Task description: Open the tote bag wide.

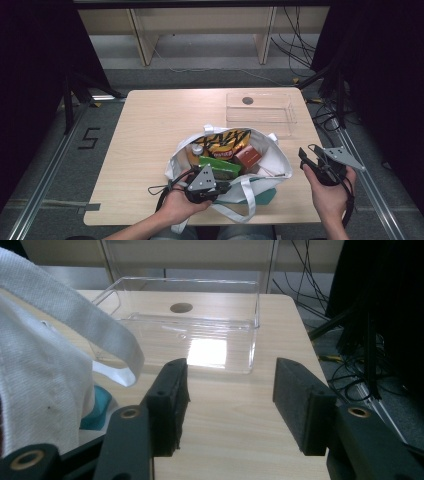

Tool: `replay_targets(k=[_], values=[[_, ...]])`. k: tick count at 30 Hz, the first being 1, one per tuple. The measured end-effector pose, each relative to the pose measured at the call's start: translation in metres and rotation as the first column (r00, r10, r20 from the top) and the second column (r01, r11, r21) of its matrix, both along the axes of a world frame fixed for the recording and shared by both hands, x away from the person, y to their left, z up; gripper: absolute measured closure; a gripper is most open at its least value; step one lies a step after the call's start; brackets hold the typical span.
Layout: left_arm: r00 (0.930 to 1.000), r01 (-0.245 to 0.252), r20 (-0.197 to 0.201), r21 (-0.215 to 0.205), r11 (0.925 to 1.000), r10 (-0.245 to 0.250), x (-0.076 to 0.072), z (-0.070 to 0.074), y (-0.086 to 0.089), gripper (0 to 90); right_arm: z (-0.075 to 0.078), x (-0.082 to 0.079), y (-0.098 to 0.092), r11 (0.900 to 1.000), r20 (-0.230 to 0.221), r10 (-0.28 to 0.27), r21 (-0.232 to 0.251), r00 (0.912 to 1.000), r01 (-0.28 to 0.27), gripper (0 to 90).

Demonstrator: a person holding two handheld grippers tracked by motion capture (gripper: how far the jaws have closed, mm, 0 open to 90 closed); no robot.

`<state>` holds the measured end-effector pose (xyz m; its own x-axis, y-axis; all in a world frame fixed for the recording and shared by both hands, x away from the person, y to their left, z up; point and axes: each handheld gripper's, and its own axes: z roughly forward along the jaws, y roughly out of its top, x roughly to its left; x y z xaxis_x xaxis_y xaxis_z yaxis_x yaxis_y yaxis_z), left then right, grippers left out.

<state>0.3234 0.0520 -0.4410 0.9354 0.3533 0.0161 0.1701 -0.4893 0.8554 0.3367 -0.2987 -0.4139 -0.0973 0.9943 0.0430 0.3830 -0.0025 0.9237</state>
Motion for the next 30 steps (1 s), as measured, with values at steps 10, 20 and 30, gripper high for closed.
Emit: replay_targets(k=[10, 20, 30], values=[[0.9995, -0.003, -0.031, 0.022, 0.9998, 0.004, 0.002, -0.012, -0.004, 86.1, -0.001, 0.0, -0.001, 1.0, -0.014, 0.02, -0.016, 0.9997, -0.02, 48.5], [0.9997, 0.002, -0.023, 0.004, 1.0, -0.002, 0.0, -0.009, -0.004, 77.9, 0.002, -0.001, -0.001, 1.0, -0.011, 0.021, -0.015, 0.9997, -0.021, 48.5], [0.9987, -0.043, -0.026, -0.021, 0.9988, 0.043, -0.008, 0.014, 0.014, 52.0, 0.013, -0.004, 0.005, 0.999, 0.018, 0.038, -0.017, 0.9991, -0.038, 48.5]])
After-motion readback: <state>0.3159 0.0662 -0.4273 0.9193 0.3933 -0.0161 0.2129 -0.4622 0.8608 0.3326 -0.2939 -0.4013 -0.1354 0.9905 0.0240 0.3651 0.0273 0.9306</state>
